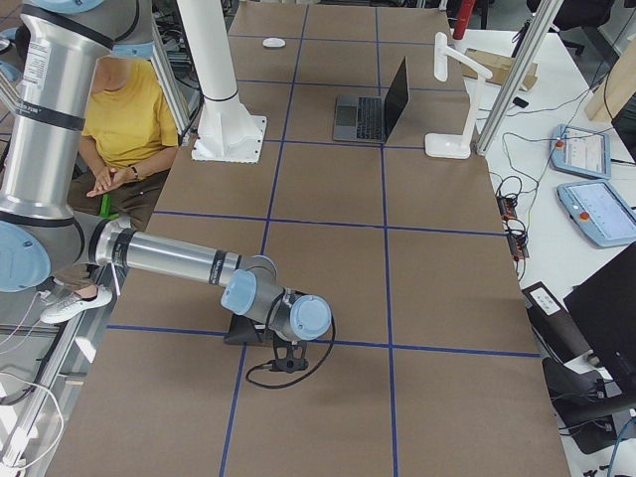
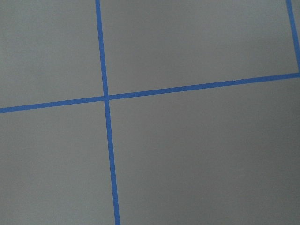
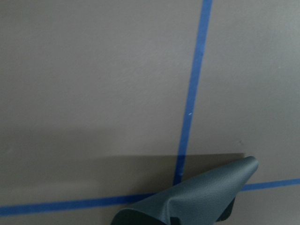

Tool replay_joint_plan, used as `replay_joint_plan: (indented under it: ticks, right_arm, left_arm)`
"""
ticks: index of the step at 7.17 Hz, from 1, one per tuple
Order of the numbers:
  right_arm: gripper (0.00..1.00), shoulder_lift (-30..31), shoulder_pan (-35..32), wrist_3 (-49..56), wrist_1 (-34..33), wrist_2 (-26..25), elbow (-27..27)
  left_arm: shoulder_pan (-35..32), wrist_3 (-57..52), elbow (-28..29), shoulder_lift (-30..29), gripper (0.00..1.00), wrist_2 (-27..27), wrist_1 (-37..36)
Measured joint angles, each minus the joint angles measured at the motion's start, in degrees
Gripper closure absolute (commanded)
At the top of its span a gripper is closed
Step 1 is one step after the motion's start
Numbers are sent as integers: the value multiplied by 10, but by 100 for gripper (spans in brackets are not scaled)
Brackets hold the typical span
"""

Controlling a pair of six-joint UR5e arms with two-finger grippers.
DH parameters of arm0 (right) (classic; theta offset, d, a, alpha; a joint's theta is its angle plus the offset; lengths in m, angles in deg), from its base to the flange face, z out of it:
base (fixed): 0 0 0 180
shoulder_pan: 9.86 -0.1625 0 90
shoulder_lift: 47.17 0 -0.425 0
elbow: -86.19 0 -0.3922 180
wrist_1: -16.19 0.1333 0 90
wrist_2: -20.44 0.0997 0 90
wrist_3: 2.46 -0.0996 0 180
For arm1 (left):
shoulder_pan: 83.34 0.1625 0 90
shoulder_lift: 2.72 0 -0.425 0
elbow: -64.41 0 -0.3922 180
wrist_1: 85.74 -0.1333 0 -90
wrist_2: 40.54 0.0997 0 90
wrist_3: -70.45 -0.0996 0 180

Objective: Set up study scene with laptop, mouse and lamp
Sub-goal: 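Lower the mouse pad with the right gripper beside the laptop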

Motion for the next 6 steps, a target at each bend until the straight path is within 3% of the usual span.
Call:
replay_joint_plan:
  ticks: [3,6]
  right_arm:
    - [100,-103,4,-77,4,19,-5]
    - [100,-202,49,-151,4,20,1]
  left_arm:
    - [0,1,0,0,0,1,0]
    - [0,1,3,0,0,1,0]
